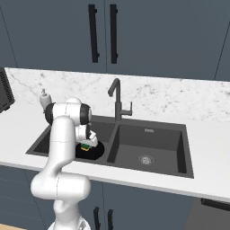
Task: Pick the pan and sponge and place them into the sink. Then turn on the water.
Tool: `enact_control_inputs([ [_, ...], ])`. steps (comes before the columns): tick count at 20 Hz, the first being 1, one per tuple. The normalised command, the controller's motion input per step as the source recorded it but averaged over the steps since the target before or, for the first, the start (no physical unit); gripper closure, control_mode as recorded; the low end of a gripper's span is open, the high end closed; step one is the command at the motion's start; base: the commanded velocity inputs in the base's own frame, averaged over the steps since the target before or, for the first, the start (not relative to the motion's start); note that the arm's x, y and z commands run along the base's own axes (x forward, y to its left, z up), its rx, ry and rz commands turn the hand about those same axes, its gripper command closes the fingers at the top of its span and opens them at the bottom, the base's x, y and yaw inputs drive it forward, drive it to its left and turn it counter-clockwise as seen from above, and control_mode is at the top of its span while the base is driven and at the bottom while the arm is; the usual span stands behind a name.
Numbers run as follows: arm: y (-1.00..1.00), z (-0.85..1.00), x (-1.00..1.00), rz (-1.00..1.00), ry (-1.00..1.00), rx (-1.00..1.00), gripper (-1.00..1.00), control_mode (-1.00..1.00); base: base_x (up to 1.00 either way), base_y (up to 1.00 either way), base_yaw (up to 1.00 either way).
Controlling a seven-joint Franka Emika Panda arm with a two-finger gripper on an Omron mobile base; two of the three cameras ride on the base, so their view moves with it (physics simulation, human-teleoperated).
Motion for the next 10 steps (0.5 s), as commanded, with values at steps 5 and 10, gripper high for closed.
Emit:
enact_control_inputs([
  [5, 0.0, 0.0, 0.0, 0.0, 0.0, 0.0, 1.0, -1.0, 0.0, 0.0, 0.0],
  [10, 0.0, 0.0, 0.0, 0.0, 0.0, 0.0, -1.0, -1.0, 0.0, 0.0, 0.0],
])
